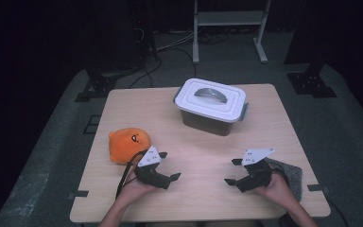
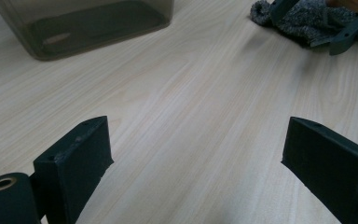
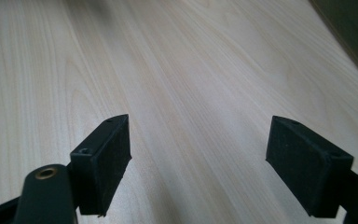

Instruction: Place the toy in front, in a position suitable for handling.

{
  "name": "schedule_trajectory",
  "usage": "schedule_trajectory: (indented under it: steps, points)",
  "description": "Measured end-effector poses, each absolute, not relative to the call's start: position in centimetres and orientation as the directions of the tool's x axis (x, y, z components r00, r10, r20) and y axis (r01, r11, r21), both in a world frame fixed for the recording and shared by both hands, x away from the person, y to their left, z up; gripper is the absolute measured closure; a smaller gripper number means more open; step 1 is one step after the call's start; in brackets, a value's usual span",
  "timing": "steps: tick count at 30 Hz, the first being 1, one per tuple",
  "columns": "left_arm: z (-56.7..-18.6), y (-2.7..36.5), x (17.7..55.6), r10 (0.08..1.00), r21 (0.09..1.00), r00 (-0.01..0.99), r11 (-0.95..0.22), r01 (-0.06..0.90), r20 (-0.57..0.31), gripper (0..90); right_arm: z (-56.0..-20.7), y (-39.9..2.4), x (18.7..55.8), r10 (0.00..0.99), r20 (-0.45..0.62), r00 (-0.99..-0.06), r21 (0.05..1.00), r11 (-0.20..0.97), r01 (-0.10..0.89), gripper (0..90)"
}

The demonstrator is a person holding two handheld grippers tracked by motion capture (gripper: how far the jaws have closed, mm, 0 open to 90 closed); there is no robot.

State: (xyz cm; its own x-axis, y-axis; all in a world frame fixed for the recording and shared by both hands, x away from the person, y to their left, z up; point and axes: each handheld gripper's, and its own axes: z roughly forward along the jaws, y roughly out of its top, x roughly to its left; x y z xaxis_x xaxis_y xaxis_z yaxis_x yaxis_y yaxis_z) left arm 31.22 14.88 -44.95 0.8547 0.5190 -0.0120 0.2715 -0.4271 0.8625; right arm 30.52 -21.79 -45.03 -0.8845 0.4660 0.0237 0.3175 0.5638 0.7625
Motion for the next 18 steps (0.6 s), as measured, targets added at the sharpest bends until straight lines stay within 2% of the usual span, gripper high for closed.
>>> schedule_trajectory:
  steps: [18]
  points:
    - [-45.14, 14.68, 30.80, 0.490, 0.854, 0.872, -0.454, 0.253, 0.001, 7.1, -44.82, -21.69, 30.38, 0.462, 0.020, -0.887, 0.769, 0.559, 0.309, 20.4]
